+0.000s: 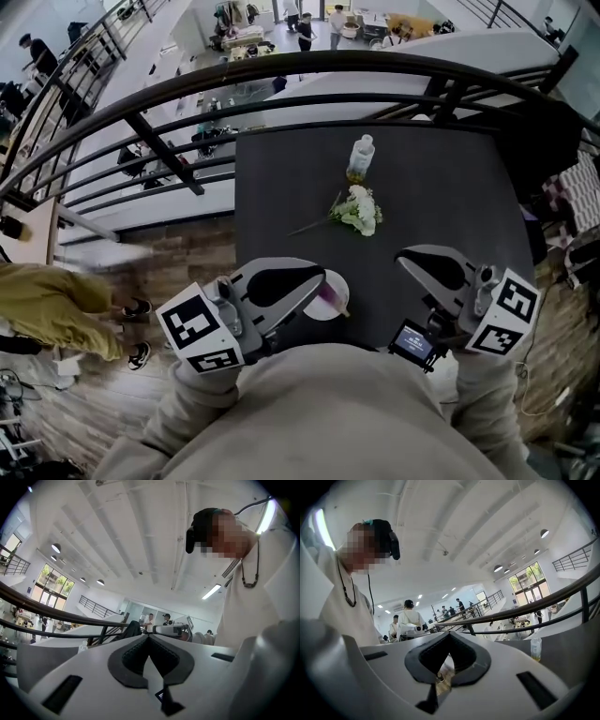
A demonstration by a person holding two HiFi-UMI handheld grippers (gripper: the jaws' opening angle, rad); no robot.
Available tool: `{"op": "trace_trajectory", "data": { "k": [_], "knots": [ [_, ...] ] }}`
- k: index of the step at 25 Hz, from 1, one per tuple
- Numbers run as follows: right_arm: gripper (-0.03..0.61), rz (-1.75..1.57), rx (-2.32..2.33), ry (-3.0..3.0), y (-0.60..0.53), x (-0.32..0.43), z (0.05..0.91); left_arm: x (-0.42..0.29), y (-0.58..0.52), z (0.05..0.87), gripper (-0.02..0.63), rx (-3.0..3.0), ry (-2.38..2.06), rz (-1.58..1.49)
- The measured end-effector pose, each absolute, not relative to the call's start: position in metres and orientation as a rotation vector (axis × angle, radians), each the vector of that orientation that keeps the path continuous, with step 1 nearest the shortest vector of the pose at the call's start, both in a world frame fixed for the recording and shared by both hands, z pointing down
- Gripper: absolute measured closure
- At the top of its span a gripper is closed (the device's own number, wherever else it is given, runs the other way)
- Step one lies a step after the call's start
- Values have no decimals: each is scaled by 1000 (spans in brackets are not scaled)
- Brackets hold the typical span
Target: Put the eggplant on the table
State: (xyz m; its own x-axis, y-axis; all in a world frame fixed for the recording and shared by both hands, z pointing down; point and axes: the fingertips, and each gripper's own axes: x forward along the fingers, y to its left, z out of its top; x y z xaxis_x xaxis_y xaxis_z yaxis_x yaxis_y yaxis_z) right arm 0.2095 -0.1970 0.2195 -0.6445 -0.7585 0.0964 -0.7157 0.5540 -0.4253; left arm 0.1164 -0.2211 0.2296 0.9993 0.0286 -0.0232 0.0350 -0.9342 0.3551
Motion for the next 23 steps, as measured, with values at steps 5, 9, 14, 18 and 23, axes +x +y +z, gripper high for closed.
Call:
{"op": "trace_trajectory", "data": {
  "k": [5,9,14,18,23],
  "knots": [
    [565,-670,-1259,2685,-200,205,219,115,-220,227,609,2784,29,-47],
    [566,-675,-1224,2690,-197,199,215,110,-219,232,609,2775,6,-39],
    [566,-668,-1215,2722,-198,198,210,109,-219,237,609,2767,-5,-17],
    [565,-658,-1213,2728,-199,198,207,107,-222,236,609,2772,-8,-6],
    [565,-653,-1232,2751,-191,183,211,91,-216,235,609,2783,-1,-2]
  ]
}}
